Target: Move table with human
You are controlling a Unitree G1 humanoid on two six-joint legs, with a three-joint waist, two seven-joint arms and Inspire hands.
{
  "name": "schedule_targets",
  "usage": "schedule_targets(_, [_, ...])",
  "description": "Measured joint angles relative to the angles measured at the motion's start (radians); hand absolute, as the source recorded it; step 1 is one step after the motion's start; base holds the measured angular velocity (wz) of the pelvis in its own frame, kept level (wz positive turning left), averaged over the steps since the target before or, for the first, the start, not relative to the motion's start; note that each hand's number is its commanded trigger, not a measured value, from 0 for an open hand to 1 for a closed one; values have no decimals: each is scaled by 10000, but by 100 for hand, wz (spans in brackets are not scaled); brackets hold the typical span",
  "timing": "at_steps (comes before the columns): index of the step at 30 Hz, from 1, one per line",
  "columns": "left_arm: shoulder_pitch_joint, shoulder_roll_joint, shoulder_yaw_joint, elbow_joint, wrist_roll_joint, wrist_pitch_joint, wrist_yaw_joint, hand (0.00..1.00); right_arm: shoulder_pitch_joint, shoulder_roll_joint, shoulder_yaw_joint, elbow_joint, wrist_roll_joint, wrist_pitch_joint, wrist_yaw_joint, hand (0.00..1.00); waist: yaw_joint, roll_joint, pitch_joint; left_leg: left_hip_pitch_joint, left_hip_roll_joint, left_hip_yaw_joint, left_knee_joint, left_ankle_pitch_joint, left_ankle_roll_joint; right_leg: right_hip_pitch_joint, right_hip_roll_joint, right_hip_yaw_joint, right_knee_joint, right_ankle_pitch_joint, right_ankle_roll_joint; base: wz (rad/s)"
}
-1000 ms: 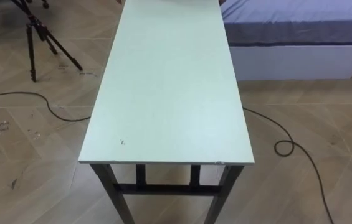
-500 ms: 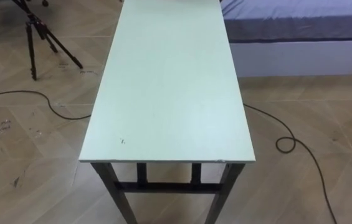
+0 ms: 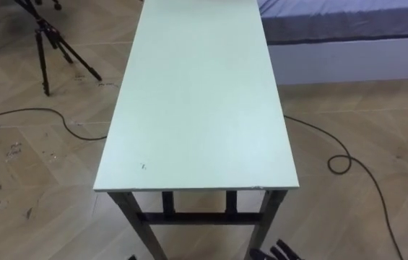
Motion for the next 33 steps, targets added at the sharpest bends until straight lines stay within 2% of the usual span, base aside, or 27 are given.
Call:
schedule_targets(3, [467, 211, -451, -1522, -1157, 2, -172, 0, 627, -11, 485, -1517, 433, 25, 242, 0, -36, -68, 76, -101, -10, -61, 15, 0, 0, -142, -3, -25, 16, -2, 3, 1])
schedule_targets(4, [549, 258, -569, -1776, -1365, 0, -228, 0, 744, -22, 578, -1787, 504, 26, 301, 0, -41, -66, 77, -111, -12, -61, 20, 0, 0, -143, -6, -35, 12, -2, 3, 4])
schedule_targets(6, [778, 535, -1187, -2582, -2112, -4, -454, 0, 1058, -82, 1025, -2562, 1041, 26, 607, 0, -139, -45, 62, -183, -38, -60, 101, 1, 1, -150, -35, -64, -19, -3, 4, 5])
schedule_targets(9, [929, 633, -1760, -3287, -3085, -6, -593, 0, 1091, -247, 1696, -3091, 1726, 26, 933, 0, -165, -34, 51, -228, -53, -63, 160, 1, 1, -182, -50, -43, -7, -4, 7, -1])
schedule_targets(12, [917, 736, -2149, -3726, -3384, -1, -735, 0, 905, -363, 2103, -3161, 2230, 32, 1231, 0, -180, -55, 23, -284, -57, -70, 264, 1, 1, -187, -59, -39, -6, -4, 7, 0])
schedule_targets(15, [912, 790, -2313, -3891, -3395, 0, -788, 0, 803, -513, 2300, -3181, 2352, 32, 1341, 0, -188, -43, -61, -276, -40, -70, 265, 1, 1, -155, -49, -40, 31, -4, 7, 0])
schedule_targets(18, [910, 932, -2487, -3940, -3393, 25, -792, 0, 663, -689, 2534, -3182, 2420, 34, 1383, 0, -210, -90, -82, -209, 1, -66, 248, 1, 0, -135, -24, -46, 182, -3, 7, -1])
schedule_targets(22, [903, 1118, -2655, -4489, -3396, 111, -792, 0, 536, -1009, 2714, -3349, 2433, 76, 1474, 0, -229, -57, -46, -201, -7, -66, 198, -1, 0, -140, -36, -39, 168, -1, 10, 0])
schedule_targets(24, [909, 1426, -2829, -5025, -3576, 112, -784, 0, 544, -1238, 2829, -3689, 2690, 87, 1474, 0, -241, -13, -8, -194, -8, -53, 176, 0, 0, -150, -50, -41, 169, -1, 11, 0])
schedule_targets(27, [864, 1677, -2918, -5261, -3945, 100, -766, 0, 549, -1459, 2922, -4049, 2756, 38, 1425, 0, -300, 52, 33, -197, -18, -19, 182, 0, 0, -155, -50, -74, 174, 0, 12, 0])
schedule_targets(30, [731, 1714, -2931, -5270, -4354, 99, -743, 0, 528, -1687, 3118, -4275, 3112, 8, 1346, 0, -338, 80, 51, -207, -18, -32, 257, 1, 1, -160, -53, -141, 159, 0, 10, 6])
schedule_targets(33, [594, 1736, -2842, -5340, -4390, 56, -663, 0, 509, -1809, 3093, -4287, 3157, -28, 1343, 0, -363, 113, 26, -193, -16, -21, 290, 3, 2, -146, -52, -142, 139, -2, 8, 3])
